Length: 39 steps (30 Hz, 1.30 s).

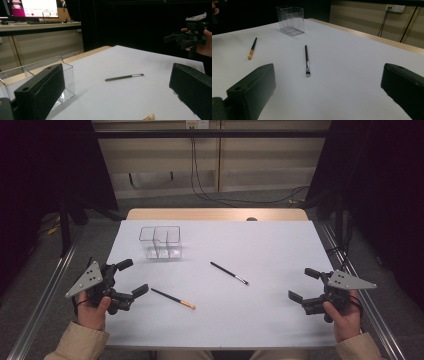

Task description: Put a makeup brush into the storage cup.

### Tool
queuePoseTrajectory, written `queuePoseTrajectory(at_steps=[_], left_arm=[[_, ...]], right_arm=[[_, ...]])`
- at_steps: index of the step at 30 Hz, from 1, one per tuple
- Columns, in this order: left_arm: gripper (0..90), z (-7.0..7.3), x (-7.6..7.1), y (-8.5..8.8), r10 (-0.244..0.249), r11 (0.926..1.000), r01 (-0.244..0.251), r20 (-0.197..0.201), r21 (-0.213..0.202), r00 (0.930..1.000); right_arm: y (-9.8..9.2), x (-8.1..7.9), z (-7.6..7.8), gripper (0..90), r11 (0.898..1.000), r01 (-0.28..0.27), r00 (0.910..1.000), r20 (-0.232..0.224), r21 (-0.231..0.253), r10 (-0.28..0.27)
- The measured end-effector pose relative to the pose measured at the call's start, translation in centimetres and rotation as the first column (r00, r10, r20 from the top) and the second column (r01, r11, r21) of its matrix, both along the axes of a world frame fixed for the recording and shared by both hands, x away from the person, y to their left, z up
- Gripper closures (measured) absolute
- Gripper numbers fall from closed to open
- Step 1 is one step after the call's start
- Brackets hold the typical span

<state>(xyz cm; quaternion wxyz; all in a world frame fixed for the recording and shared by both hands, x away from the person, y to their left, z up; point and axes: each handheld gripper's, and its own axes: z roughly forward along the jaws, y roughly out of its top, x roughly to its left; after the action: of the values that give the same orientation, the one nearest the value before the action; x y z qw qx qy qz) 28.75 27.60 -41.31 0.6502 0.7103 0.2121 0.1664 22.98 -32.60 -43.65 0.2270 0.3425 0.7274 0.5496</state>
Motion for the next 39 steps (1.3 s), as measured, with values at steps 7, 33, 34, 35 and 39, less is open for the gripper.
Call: queuePoseTrajectory(at_steps=[7,33,34,35,39], left_arm=[[0.0,-0.1,0.1,0.0,0.002,1.0,-0.002,0.002,-0.003,1.0],[0.0,-0.2,0.9,-0.9,0.0,1.0,0.0,0.005,0.002,1.0],[0.0,-0.2,0.9,-1.0,-0.006,1.0,0.006,0.005,0.001,1.0],[0.0,-0.2,1.0,-1.1,-0.008,1.0,0.007,0.007,0.001,1.0],[0.0,-0.2,1.1,-1.5,-0.019,0.9998,0.019,0.014,0.008,0.9997]], right_arm=[[0.1,0.0,0.1,0.0,1.0,-0.004,1.0,0.006,-0.001,0.004],[0.7,0.0,0.2,0.0,0.999,-0.032,0.9992,0.021,-0.016,0.033],[0.7,0.0,0.2,0.0,0.999,-0.033,0.9992,0.022,-0.015,0.034],[0.7,0.0,0.2,0.0,0.999,-0.034,0.9992,0.021,-0.017,0.035],[0.8,0.1,0.2,0.0,0.999,-0.037,0.999,0.023,-0.017,0.038]])
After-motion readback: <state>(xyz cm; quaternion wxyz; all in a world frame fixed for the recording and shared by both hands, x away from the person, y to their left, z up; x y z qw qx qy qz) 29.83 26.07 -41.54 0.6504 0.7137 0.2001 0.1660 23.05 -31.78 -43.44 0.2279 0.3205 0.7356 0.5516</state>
